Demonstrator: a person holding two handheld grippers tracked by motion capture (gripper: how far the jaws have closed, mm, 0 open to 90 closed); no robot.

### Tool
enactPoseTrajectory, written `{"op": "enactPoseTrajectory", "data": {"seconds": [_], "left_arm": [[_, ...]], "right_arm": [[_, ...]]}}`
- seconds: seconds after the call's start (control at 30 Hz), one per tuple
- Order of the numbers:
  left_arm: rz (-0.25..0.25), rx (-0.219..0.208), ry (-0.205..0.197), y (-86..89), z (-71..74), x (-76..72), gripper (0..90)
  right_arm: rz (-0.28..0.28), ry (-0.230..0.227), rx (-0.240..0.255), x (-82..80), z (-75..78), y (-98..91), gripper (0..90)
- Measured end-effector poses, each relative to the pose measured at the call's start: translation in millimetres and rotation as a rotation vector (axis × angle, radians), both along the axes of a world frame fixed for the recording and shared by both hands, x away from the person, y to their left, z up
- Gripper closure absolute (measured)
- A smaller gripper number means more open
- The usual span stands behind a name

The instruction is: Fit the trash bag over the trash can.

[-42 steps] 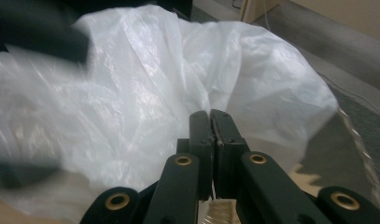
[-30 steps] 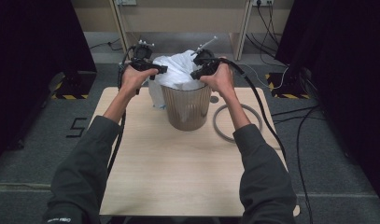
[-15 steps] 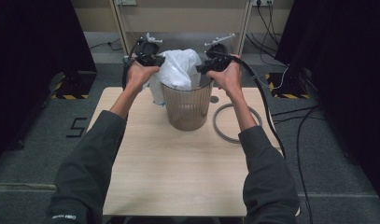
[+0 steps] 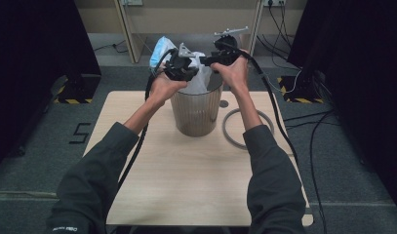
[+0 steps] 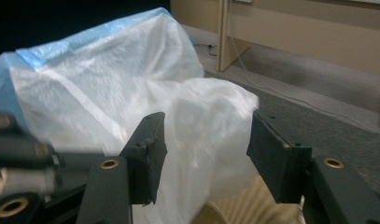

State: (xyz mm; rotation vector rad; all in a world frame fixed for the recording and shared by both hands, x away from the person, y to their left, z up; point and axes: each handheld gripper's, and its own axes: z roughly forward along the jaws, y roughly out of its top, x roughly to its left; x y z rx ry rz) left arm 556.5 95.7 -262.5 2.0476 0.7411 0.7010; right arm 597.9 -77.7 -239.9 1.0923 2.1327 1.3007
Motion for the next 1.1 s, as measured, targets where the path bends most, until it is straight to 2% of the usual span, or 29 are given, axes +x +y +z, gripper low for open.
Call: {"op": "enactPoseTrajectory", "data": {"seconds": [0.07, 0.1, 0.2, 0.23, 0.3, 0.4, 0.43, 0.5, 0.53, 0.57, 0.63, 0.7, 0.77, 0.83, 0.9, 0.97, 1.0, 1.03, 1.1], "left_arm": [[-0.002, 0.013, -0.004, 0.1, -0.9, -2.9, 87.1], [-0.006, 0.006, -0.004, 0.3, -2.1, -3.4, 87.1], [-0.020, 0.013, -0.003, 2.0, -3.7, -5.6, 86.5], [-0.022, 0.014, -0.003, 2.4, -3.8, -6.0, 86.3], [-0.020, 0.007, 0.000, 3.8, -4.0, -5.6, 85.9], [-0.023, -0.035, 0.020, 6.5, -3.4, -4.7, 82.5], [-0.025, -0.067, 0.032, 8.0, -2.5, -5.0, 79.3], [-0.033, -0.127, 0.068, 15.0, 3.6, -5.9, 65.3], [-0.016, -0.163, 0.073, 21.3, 9.5, -7.3, 56.5], [-0.006, -0.181, 0.064, 26.0, 13.7, -8.1, 48.9], [0.024, -0.217, 0.035, 40.2, 25.0, -7.9, 44.0], [0.073, -0.239, 0.039, 54.7, 31.1, -3.1, 40.6], [0.138, -0.222, 0.044, 66.3, 29.0, 4.4, 38.0], [0.180, -0.224, 0.084, 73.8, 20.9, 12.7, 34.3], [0.190, -0.236, 0.131, 78.2, 10.5, 19.5, 31.0], [0.163, -0.269, 0.181, 77.3, -0.5, 24.3, 31.3], [0.145, -0.266, 0.178, 75.8, -2.9, 24.6, 37.2], [0.112, -0.255, 0.157, 72.7, -5.2, 24.1, 48.9], [0.080, -0.239, 0.116, 64.1, -7.1, 21.7, 68.2]], "right_arm": [[0.010, 0.003, 0.005, 3.6, 0.4, 6.2, 45.2], [0.016, 0.009, 0.015, 5.6, 0.5, 9.5, 45.2], [0.055, 0.055, 0.063, 11.9, -2.3, 17.3, 46.2], [0.074, 0.071, 0.063, 13.9, -4.7, 20.1, 46.5], [0.101, 0.089, 0.038, 16.2, -10.5, 25.5, 54.6], [0.155, 0.086, -0.012, 17.9, -17.4, 29.9, 76.1], [0.156, 0.085, -0.040, 18.2, -18.5, 30.1, 81.5], [0.142, 0.083, -0.098, 18.8, -19.1, 27.4, 88.9], [0.128, 0.080, -0.131, 18.9, -18.7, 24.5, 89.8], [0.106, 0.071, -0.170, 18.7, -17.9, 20.3, 90.0], [0.082, 0.068, -0.218, 17.1, -16.7, 14.1, 90.0], [0.081, 0.077, -0.224, 14.9, -16.9, 7.5, 90.0], [0.080, 0.093, -0.233, 11.9, -19.5, 2.1, 90.0], [0.079, 0.097, -0.261, 10.1, -23.7, -3.2, 89.9], [0.078, 0.105, -0.259, 8.0, -27.8, -8.4, 89.5], [0.076, 0.105, -0.255, 6.4, -29.7, -13.2, 88.2], [0.075, 0.107, -0.247, 5.6, -30.3, -15.5, 85.1], [0.070, 0.108, -0.241, 5.4, -30.1, -16.5, 79.0], [0.032, 0.102, -0.214, 4.7, -27.3, -19.0, 67.6]]}}
